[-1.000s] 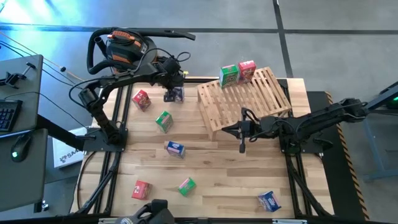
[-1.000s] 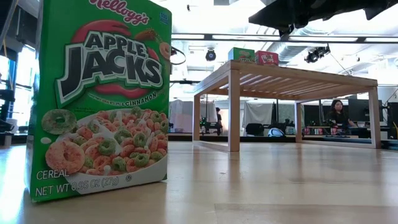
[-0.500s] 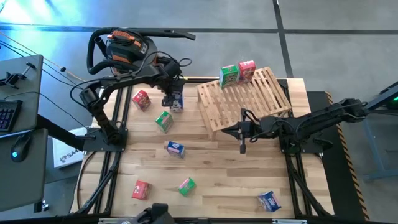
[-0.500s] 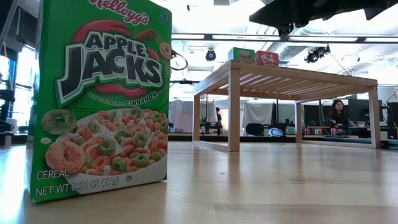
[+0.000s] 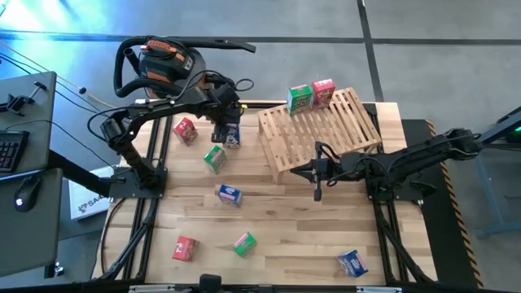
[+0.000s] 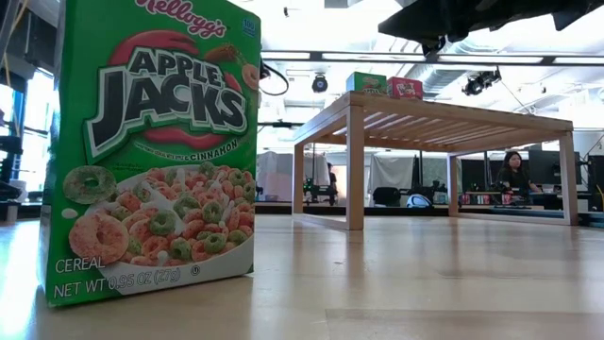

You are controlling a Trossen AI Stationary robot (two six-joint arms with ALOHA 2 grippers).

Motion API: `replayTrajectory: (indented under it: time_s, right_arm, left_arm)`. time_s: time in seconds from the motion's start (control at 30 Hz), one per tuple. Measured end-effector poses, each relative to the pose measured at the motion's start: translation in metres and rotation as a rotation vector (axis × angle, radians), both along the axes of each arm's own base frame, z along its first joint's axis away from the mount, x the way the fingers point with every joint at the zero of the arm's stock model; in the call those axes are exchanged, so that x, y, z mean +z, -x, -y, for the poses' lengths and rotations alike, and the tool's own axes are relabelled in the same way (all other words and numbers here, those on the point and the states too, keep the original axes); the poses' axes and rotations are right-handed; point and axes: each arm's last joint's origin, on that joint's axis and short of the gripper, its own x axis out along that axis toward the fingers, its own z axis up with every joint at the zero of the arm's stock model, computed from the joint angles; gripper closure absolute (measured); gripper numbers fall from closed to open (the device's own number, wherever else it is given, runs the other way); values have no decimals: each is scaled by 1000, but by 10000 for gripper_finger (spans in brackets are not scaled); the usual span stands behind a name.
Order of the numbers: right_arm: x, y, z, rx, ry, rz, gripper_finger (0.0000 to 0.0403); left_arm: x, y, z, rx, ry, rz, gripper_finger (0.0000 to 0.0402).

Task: Stack cereal on shelf
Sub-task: Put the top blue cereal box on the shelf

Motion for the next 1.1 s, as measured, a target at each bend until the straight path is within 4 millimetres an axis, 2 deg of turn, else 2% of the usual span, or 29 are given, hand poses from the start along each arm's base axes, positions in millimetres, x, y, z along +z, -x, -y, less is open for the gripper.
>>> replayTrajectory:
  time_s: [0.2,0.63,0.87,1.1]
  right_arm:
    - [0,0,0,1,0,0,402]
    - [-1,0,-1,19,-2,-8,402]
    - [-1,0,-1,19,-2,-8,402]
    - [-1,0,-1,19,-2,-8,402]
  left_arm:
    - [0,-4,10,-15,16,-18,277]
    - [5,-11,30,-30,-88,-66,280]
    - [31,0,37,22,-141,12,280]
    - [74,14,44,164,-154,144,280]
